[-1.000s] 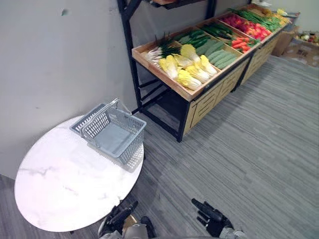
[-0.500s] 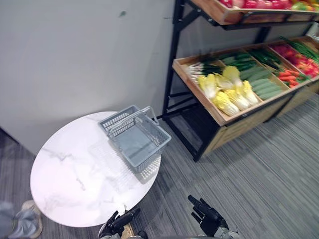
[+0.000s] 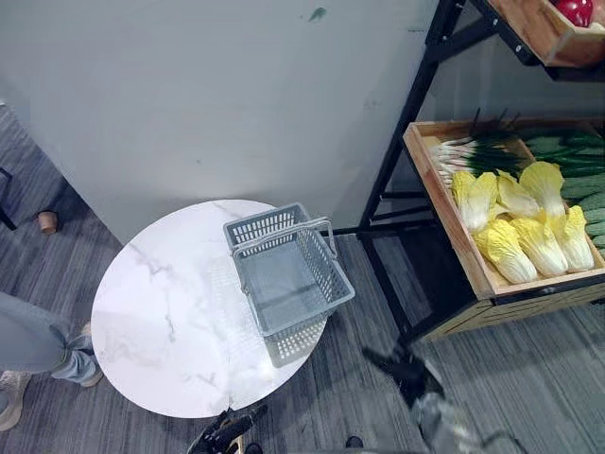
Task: Pick vegetable in the basket
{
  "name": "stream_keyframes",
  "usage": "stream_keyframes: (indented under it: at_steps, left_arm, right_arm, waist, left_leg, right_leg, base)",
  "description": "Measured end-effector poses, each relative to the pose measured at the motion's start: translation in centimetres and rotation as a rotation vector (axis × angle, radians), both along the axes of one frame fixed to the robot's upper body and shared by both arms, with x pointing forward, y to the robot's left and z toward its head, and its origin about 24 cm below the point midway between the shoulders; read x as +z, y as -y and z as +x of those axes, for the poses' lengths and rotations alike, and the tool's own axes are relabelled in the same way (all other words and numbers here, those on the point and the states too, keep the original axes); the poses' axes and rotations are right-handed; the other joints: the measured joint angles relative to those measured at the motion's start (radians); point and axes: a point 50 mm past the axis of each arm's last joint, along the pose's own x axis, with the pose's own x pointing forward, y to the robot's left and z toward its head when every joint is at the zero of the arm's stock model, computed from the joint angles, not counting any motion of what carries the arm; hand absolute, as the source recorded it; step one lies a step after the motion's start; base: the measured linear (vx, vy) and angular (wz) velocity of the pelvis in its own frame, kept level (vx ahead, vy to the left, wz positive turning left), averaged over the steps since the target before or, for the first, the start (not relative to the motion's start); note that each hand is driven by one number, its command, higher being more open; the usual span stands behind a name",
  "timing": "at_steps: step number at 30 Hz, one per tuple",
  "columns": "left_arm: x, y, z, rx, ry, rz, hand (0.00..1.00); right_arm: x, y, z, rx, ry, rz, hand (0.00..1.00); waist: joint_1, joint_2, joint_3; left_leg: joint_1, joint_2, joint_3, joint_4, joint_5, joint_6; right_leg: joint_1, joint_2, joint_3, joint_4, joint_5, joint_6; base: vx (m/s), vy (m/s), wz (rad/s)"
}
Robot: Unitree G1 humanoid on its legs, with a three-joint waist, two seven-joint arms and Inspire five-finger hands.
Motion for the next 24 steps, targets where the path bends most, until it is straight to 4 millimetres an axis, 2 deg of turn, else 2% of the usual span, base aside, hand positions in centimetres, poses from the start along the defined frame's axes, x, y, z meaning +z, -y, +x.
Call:
stream_keyframes:
  at_steps: [2, 3, 4, 5, 7, 11, 18, 24]
  left_arm:
    - [0.0, 0.0, 0.1, -0.014, 0.002, 0.004, 1.00]
    - [0.0, 0.0, 0.2, -0.016, 0.002, 0.005, 1.00]
    - [0.1, 0.0, 0.3, -0.019, 0.003, 0.004, 1.00]
    - [0.1, 0.0, 0.3, -0.020, 0.002, 0.003, 1.00]
    - [0.0, 0.0, 0.3, -0.011, -0.003, -0.002, 1.00]
    - [0.0, -0.1, 0.1, 0.007, -0.011, 0.005, 1.00]
    - [0.0, -0.1, 0.0, 0.038, -0.006, -0.003, 1.00]
    - [0.1, -0.1, 0.1, 0.014, 0.001, -0.002, 1.00]
  right_arm:
    - [3.9, 0.0, 3.8, -0.028, 0.168, -0.098, 1.00]
    - [4.9, 0.0, 4.5, -0.033, 0.204, -0.108, 1.00]
    - [7.5, -0.3, 6.0, -0.042, 0.303, -0.127, 1.00]
    - [8.8, -0.4, 6.6, -0.037, 0.350, -0.159, 1.00]
    - [14.2, -1.2, 8.4, -0.011, 0.545, -0.324, 1.00]
    - [19.1, -1.1, 9.5, -0.011, 0.717, -0.507, 1.00]
    - [19.8, -1.2, 9.4, 0.012, 0.745, -0.740, 1.00]
    - [19.5, -3.6, 10.3, 0.171, 0.791, -0.991, 1.00]
  waist:
    - [0.000, -0.008, -0.009]
    - [-0.001, -0.009, -0.010]
    - [-0.001, -0.010, -0.011]
    - [-0.001, -0.010, -0.011]
    - [-0.011, -0.010, -0.011]
    - [-0.020, -0.010, -0.012]
    - [-0.019, -0.003, -0.019]
    - [-0.017, 0.001, -0.021]
  left_leg:
    - [-0.007, -0.007, 0.010, 0.000, 0.005, 0.003]
    - [-0.007, -0.008, 0.010, 0.000, 0.007, 0.003]
    - [-0.008, -0.007, 0.012, 0.000, 0.011, 0.002]
    - [-0.010, -0.007, 0.016, 0.000, 0.012, 0.001]
    - [-0.016, -0.006, 0.024, -0.006, 0.021, -0.001]
    - [-0.016, -0.001, 0.025, -0.007, 0.031, -0.002]
    - [-0.041, -0.002, 0.022, -0.007, 0.037, -0.001]
    - [-0.050, -0.002, 0.014, -0.001, 0.052, -0.022]
  right_leg:
    - [-0.012, -0.004, 0.015, 0.000, 0.000, 0.000]
    - [-0.012, -0.005, 0.016, 0.000, 0.000, 0.000]
    - [-0.014, -0.003, 0.028, 0.000, 0.000, 0.000]
    - [-0.018, -0.002, 0.037, 0.000, 0.000, 0.000]
    - [-0.029, 0.002, 0.057, 0.000, -0.001, -0.002]
    - [-0.029, 0.008, 0.063, 0.000, -0.004, -0.009]
    - [-0.040, 0.008, 0.060, -0.026, 0.010, -0.011]
    - [-0.036, 0.004, 0.032, -0.036, 0.013, -0.013]
  base:
    - [-0.04, 0.052, -0.16]
    - [-0.04, 0.012, -0.06]
    - [-0.03, 0.007, -0.06]
    - [-0.05, 0.006, -0.12]
    - [-0.07, -0.006, -0.13]
    - [-0.06, -0.014, -0.02]
    - [-0.01, -0.001, 0.02]
    - [0.06, 0.004, 0.10]
